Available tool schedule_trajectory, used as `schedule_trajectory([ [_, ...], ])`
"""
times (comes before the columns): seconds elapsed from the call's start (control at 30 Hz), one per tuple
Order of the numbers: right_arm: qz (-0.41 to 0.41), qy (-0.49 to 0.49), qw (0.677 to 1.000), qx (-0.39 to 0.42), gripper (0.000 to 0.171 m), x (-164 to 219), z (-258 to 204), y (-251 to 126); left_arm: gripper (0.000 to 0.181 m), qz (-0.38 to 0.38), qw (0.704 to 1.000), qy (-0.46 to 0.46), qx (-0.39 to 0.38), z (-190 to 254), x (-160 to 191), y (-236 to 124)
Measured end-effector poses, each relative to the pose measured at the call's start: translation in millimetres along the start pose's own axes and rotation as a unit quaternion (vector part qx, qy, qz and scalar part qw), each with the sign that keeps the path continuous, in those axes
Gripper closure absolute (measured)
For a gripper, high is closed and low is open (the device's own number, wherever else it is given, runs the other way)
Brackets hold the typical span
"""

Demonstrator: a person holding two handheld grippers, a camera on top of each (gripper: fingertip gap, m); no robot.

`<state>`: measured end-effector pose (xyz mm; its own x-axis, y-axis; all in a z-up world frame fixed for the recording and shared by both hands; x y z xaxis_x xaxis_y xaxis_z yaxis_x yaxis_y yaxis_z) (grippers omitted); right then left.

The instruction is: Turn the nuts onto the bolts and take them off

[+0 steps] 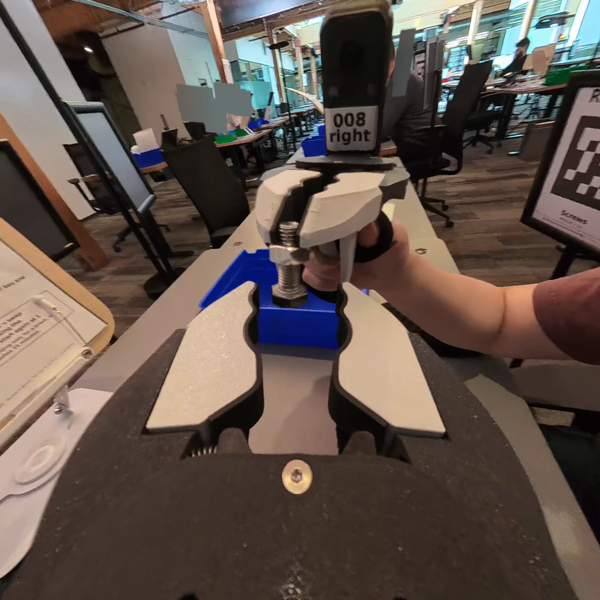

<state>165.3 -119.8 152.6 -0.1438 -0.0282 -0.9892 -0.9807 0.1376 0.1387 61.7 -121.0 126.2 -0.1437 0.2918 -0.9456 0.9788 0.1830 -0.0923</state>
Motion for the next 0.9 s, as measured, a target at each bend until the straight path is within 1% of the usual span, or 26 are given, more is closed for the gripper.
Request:
schedule_trajectory([
  [0.13,-0.006,-0.003,1.0,-0.008,0.161,8.5,1.2,-0.6,0.148,-0.015,0.999,0.024,-0.037,0.3,2.5,2.1],
  [0.23,-0.007,-0.017,1.0,-0.012,0.161,10.8,2.2,0.5,0.151,-0.027,0.997,0.047,-0.048,0.2,3.3,5.4],
  [0.3,-0.003,-0.027,1.0,-0.011,0.161,10.8,2.0,0.1,0.153,-0.035,0.997,0.043,-0.044,0.4,6.5,8.0],
  [0.5,0.01,-0.009,1.0,-0.014,0.161,13.6,4.4,0.1,0.158,-0.022,0.999,0.019,-0.04,-2.7,13.4,12.0],
  [0.6,0.015,-0.012,1.0,-0.015,0.161,13.0,5.4,-1.3,0.161,-0.02,0.999,0.024,-0.043,-2.3,12.6,12.1],
  [0.9,0.006,-0.021,1.0,-0.021,0.161,11.9,3.5,-3.1,0.164,-0.019,0.999,0.025,-0.037,0.6,9.4,10.7],
])
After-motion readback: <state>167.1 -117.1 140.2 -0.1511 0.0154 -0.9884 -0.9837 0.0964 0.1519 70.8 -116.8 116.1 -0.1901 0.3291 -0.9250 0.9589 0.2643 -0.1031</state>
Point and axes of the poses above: each gripper's, where its closed fingertips meet, y out along the fingers, x out of its underside, z = x × y across the jaws, the point moved 7 cm from there along -y, back along the fingers, and after that the axes turned 9 degrees about y, right-handed, at the moved point
